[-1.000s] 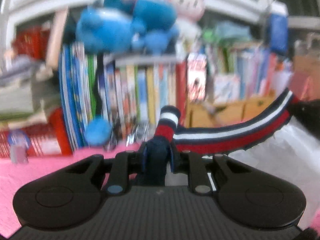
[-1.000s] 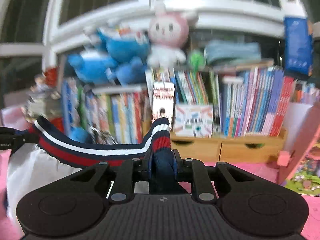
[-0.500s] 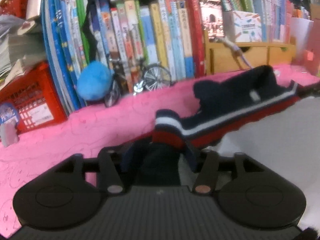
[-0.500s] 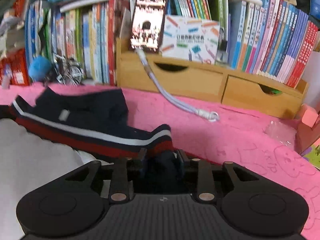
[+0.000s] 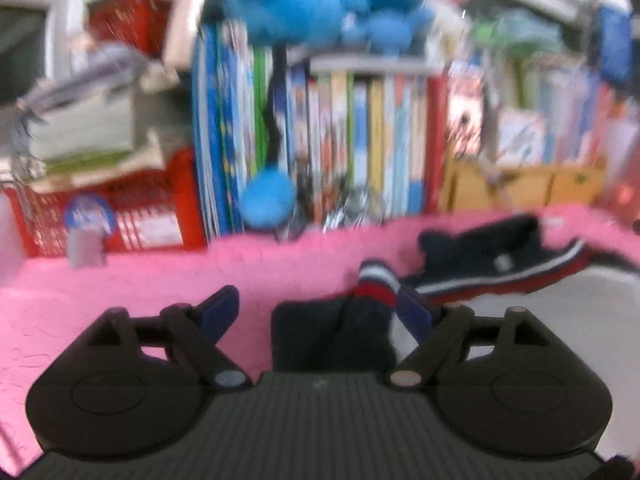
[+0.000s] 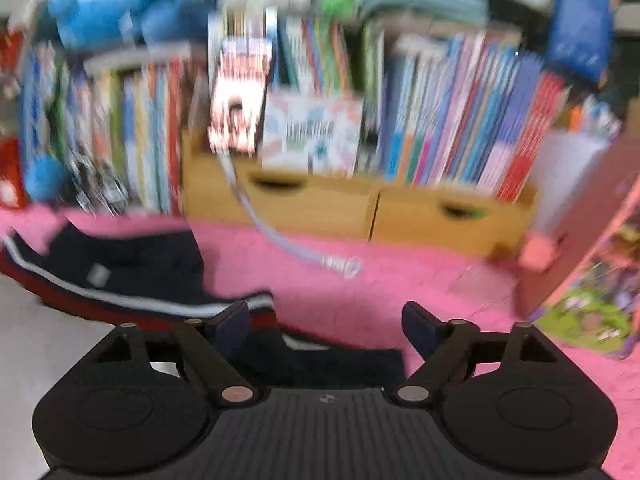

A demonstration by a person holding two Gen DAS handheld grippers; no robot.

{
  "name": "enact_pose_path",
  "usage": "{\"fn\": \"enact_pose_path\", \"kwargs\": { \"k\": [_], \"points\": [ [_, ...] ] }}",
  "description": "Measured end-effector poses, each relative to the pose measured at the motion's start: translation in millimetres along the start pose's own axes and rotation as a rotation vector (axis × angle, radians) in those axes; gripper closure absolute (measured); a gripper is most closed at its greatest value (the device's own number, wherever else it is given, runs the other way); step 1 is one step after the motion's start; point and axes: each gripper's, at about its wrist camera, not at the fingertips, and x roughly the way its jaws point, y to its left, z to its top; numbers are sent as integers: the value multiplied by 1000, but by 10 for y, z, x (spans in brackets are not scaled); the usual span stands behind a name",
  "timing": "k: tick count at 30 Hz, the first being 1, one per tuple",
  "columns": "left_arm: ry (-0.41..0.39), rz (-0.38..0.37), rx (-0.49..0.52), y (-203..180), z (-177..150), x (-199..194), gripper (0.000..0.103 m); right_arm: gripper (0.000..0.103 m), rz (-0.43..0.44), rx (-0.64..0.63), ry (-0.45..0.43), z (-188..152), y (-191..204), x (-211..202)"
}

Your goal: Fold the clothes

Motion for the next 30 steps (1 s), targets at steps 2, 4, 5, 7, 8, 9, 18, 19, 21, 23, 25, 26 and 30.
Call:
{"fn": "enact_pose_path", "kwargs": {
  "k": [2, 4, 5, 7, 8, 9, 18, 19, 21, 23, 25, 26, 30],
  "points": [
    [-51, -27, -14, -47, -62, -335, 14, 11, -15, 0, -30, 34, -53, -176],
    [-84, -40, -18, -154, -177, -613, 13, 8, -17, 19, -42, -85, -73, -430],
    [-92, -46, -22, -204, -243, -716, 11, 8, -17, 30, -47, -152, -82, -561],
    [-86, -50, -40, -317, -391, -855, 10, 5, -18, 51, -57, -287, -99, -823],
    [-82, -51, -50, -374, -465, -925, 10, 4, -18, 62, -63, -355, -107, -954],
    [-78, -52, -58, -431, -537, -988, 10, 4, -19, 72, -68, -422, -116, -1085],
    [-112, 111, 157, -1164, -750, -892, 10, 9, 78, 166, -35, -978, 563, -1419],
    [-106, 159, 212, -1206, -761, -834, 10, 11, 78, 151, -25, -1012, 710, -1395],
    [-74, 193, 213, -1136, -801, -765, 10, 14, 90, 74, -15, -1087, 1000, -1388],
    [-48, 190, 135, -994, -823, -732, 10, 14, 124, 9, -9, -1121, 1191, -1420],
    [-34, 172, 27, -839, -824, -720, 11, 14, 150, -24, -18, -1081, 1321, -1413],
    [-41, 139, -10, -811, -822, -736, 11, 14, 163, -39, -24, -1057, 1384, -1408],
    [-1, 81, -14, -850, -833, -625, 11, 30, 234, -13, -23, -826, 1547, -1169]
  ]
}}
